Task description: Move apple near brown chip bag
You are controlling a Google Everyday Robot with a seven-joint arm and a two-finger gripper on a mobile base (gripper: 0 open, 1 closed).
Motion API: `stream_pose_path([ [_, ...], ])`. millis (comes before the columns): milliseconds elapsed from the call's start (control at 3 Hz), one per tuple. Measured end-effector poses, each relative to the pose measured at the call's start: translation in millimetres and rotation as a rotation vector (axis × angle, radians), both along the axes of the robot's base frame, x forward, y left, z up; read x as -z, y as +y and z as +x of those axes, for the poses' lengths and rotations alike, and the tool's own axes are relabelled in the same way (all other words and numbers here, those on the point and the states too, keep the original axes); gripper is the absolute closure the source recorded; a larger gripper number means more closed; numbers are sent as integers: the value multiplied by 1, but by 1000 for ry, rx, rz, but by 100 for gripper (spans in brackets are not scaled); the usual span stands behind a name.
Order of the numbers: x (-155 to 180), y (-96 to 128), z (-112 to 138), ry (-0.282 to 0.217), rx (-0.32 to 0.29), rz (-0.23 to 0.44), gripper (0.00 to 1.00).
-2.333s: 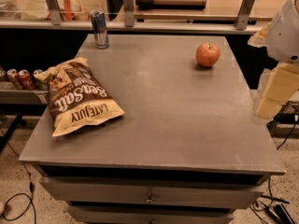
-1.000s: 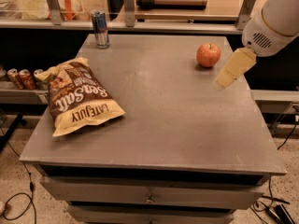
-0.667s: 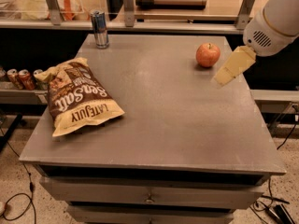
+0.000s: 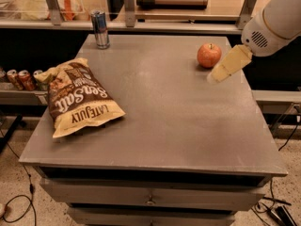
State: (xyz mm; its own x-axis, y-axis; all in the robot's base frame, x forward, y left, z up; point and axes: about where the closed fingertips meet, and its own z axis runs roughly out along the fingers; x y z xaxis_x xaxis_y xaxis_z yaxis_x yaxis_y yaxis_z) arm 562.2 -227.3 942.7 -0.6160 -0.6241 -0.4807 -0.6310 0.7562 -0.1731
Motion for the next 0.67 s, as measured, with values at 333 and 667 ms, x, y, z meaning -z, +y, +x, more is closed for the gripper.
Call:
stream_pose_path([
  [333, 8, -3, 28, -71, 29, 90, 0],
  [667, 17, -4, 52, -127, 53, 154, 0],
])
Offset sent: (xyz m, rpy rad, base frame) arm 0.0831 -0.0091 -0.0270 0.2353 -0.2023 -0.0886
